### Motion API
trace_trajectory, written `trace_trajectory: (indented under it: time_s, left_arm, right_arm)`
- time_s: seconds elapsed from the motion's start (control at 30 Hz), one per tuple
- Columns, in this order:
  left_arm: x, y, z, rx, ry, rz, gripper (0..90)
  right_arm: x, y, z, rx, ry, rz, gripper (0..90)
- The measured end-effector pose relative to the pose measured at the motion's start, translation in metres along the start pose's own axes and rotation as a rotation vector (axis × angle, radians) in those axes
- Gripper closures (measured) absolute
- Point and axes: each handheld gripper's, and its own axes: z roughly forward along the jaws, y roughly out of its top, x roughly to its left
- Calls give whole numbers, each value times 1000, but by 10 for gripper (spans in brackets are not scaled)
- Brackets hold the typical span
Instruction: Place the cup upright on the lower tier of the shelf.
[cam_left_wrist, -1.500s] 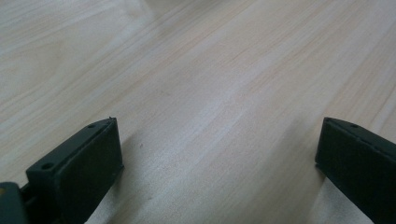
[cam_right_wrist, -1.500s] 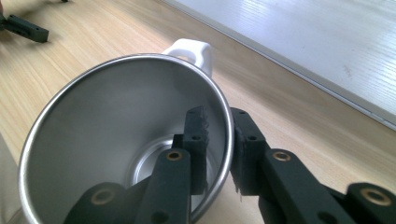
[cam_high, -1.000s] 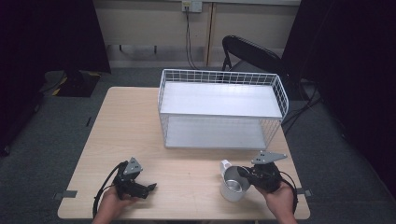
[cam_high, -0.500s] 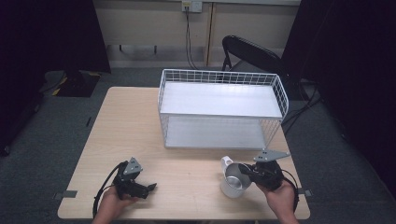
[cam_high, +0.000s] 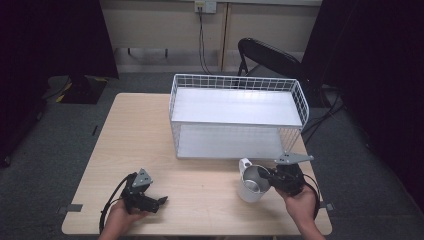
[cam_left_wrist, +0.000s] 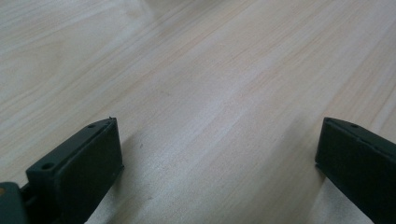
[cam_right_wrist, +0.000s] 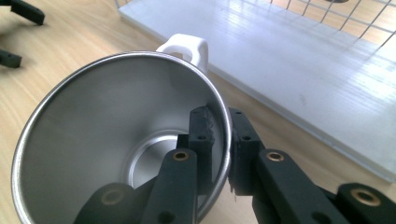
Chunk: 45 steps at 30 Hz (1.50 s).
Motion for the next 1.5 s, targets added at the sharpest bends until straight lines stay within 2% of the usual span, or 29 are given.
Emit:
trace_trajectory:
  time_s: [0.1, 0.53, 1.5]
  left_arm:
    - [0, 0, 0, 0, 0, 0, 0]
    - [0, 0, 0, 0, 0, 0, 0]
    - [0, 0, 0, 0, 0, 0, 0]
  right_arm:
    - [-4, 4, 2, -8, -7, 16, 824]
    - [-11, 18, 6, -16, -39, 22, 824]
    - [-28, 36, 15, -64, -145, 51, 825]
